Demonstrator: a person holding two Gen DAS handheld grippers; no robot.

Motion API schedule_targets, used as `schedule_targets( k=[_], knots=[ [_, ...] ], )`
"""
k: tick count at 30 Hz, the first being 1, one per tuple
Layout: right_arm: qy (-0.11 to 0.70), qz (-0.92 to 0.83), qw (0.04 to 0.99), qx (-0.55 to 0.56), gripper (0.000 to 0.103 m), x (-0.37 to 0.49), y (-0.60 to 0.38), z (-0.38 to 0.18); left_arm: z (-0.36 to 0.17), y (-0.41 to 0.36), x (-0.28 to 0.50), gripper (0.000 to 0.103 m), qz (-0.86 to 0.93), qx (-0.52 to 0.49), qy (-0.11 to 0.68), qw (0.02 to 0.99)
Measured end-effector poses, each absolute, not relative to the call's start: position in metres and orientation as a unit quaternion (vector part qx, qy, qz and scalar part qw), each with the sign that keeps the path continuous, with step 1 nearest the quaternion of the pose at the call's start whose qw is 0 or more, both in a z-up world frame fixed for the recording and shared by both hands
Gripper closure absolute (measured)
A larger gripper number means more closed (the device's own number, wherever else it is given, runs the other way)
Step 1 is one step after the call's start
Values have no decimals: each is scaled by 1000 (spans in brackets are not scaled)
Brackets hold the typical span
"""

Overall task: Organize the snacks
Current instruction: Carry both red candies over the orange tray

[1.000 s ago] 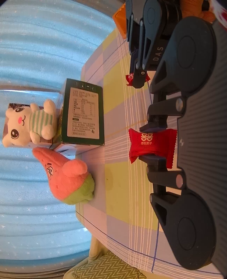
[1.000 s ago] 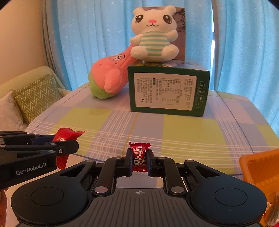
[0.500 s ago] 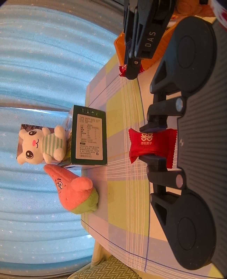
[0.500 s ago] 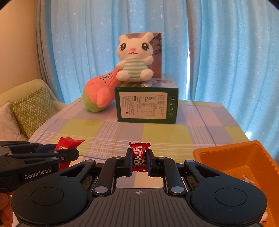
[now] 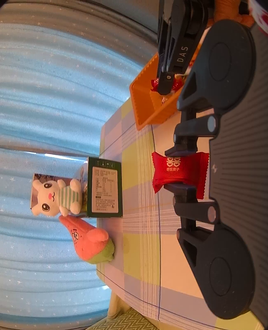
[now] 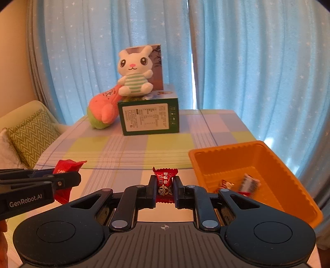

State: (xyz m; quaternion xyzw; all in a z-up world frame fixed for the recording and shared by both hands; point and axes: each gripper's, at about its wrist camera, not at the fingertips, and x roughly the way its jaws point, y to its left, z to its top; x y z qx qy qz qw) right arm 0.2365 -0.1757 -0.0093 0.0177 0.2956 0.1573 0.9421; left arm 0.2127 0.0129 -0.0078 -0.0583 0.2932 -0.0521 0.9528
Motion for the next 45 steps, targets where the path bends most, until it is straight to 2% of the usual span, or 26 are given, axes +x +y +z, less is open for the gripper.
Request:
schedule_targets(
  k=[21,45],
  knots=[
    [333,97,937,30,87,179,-257,5,22,-64,175,80,-111,-61,295,947],
    [342,54,935,82,87,225,-337,-17,-19,-159,237,80,-175,-32,345,922]
  ],
)
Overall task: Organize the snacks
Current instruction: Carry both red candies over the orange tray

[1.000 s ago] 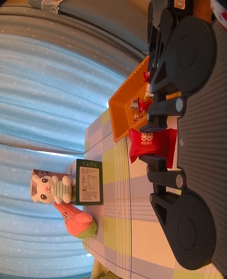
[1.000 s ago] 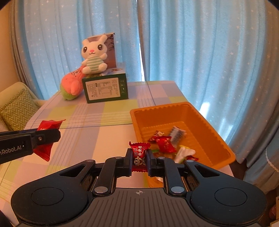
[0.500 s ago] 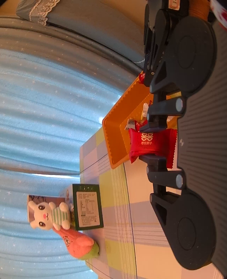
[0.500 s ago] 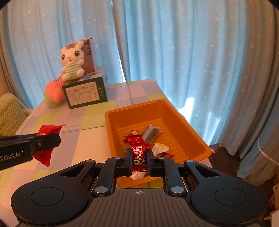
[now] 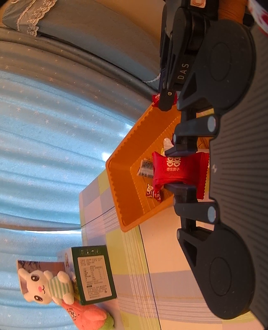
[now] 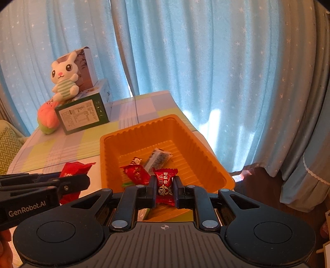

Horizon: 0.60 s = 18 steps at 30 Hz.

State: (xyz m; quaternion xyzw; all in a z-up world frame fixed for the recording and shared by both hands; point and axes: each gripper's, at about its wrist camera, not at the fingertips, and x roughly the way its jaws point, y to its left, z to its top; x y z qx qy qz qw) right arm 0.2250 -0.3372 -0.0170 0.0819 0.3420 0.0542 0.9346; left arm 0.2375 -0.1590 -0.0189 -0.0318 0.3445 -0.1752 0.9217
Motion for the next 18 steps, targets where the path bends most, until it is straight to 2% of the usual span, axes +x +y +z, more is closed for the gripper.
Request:
schedule_targets(
  k=[18],
  knots=[
    [344,42,934,89,87,250,-359,-26,-40,-189,269,80,-197,-20,365,910]
  ],
)
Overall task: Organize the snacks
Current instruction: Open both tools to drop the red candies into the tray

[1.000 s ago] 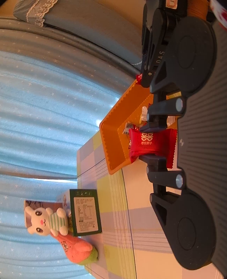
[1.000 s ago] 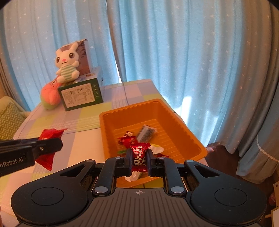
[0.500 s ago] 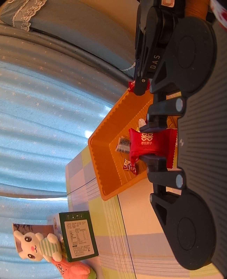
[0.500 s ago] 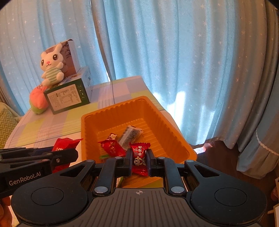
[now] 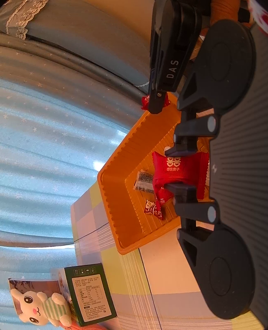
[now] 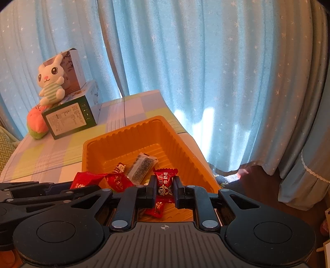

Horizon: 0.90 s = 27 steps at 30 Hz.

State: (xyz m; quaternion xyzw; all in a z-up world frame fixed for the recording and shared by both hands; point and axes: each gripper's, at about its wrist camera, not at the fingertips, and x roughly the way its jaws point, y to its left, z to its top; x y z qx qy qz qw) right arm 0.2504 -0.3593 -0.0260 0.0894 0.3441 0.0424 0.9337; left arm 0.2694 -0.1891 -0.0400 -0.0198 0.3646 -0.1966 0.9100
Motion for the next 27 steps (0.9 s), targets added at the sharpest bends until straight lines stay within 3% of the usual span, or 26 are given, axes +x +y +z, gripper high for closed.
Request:
schedule_targets(
  k=[9,12,21,27],
  knots=[
    [346,41,933,94,87,255,-360,-28,-48,-189,279,79,-195,-23,368,909],
    [347,41,932,96,87,255,-361,-28,-51,-186,283,60,-191,-28,370,909],
    [351,45,929,105,87,256,-360,-29,-50,-157,268,59,-155,-29,368,916],
    [355,59,927,107,87,259,-351,-28,-50,-148,261,52,-141,-24,371,918]
  ],
)
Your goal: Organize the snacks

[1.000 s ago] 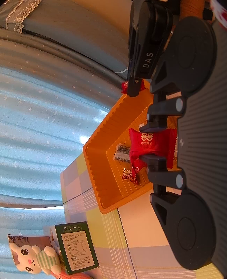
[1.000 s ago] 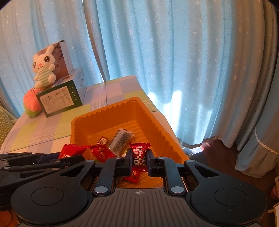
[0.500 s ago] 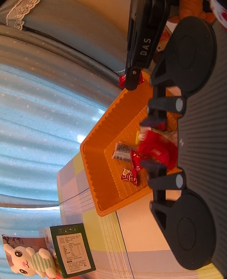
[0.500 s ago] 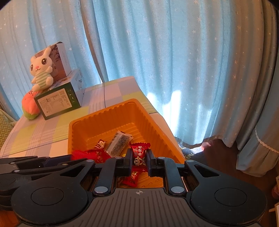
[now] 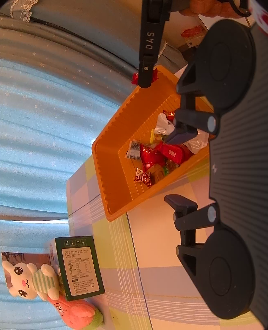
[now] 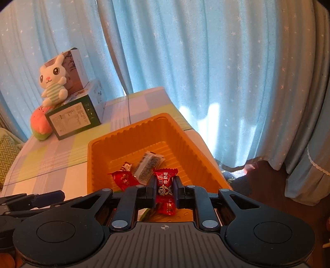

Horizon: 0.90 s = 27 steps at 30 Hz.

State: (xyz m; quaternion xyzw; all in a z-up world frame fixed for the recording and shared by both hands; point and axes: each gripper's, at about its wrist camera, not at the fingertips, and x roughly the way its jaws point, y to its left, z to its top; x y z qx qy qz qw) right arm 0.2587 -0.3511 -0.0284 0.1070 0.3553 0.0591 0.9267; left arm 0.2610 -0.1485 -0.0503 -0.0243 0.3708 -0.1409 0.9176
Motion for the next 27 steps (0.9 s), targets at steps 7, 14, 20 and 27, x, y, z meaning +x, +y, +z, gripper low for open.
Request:
schedule_targets(
  k=[7,14,20,27],
  knots=[
    [357,67,925,109,87,265,-344,-28,-47,-145,262,42,-133,-20,366,921],
    [364,90,917,137,86,277,-342,-30,-47,-138,261,27,-123,-19,362,924],
    [345,70,919,178,26,270,-358,-28,-49,-130,254,17,-104,-13,360,927],
    [350,46,918,180,26,250,-367,-24,-46,-124,242,8,-96,-23,356,929]
  ],
)
